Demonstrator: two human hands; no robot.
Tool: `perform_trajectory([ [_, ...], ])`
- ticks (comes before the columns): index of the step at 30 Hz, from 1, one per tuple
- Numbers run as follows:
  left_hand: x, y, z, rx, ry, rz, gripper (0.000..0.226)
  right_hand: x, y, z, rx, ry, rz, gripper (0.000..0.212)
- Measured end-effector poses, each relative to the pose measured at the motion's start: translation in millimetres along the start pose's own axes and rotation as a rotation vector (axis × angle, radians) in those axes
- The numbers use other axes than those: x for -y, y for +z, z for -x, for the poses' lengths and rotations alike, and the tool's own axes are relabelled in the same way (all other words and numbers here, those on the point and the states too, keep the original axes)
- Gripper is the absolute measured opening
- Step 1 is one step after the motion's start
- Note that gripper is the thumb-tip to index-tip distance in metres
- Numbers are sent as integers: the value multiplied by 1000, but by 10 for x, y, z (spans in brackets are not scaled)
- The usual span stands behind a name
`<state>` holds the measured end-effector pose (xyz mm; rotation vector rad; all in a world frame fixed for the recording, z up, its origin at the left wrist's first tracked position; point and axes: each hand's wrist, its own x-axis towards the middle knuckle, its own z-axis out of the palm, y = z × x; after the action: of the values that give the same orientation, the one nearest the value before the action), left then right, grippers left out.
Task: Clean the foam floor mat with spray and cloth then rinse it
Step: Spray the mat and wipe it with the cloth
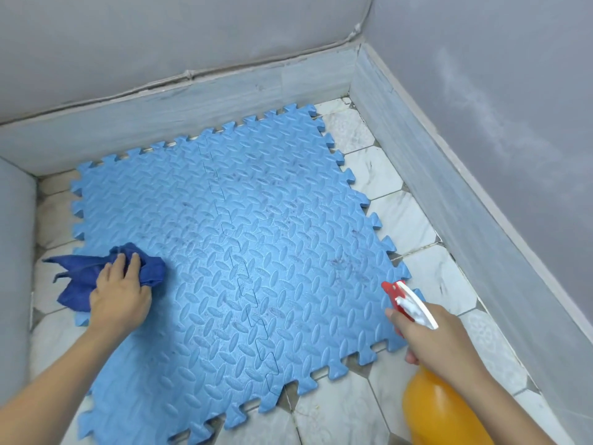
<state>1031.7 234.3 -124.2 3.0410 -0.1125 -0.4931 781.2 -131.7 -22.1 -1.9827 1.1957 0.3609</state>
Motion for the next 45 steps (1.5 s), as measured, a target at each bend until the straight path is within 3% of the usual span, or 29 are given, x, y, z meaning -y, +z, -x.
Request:
perform_trajectory([
  [6,-294,75,-119,16,189,-12,67,474,-8,-39,2,-136,-41,27],
  [14,-588,187,-32,7,81,134,63,865,88,-107,-44,-262,-72,34],
  [20,-543,-63,-81,-1,121,286,53,802,123,-114,-65,-276,-85,31],
  [25,-838,-337,-72,-109,188,309,31,665,85,-111,-123,-237,-114,32],
  [34,-2065,-707,224,-131,658,277,33,-183,-439,117,-424,-273,-434,17],
  [40,-2837,-409,723,-74,860,366,36,-639,-694,168,-681,-376,-509,4],
  [45,-3213,59,1118,75,979,285,39,-959,-716,157,-816,-317,-576,20],
])
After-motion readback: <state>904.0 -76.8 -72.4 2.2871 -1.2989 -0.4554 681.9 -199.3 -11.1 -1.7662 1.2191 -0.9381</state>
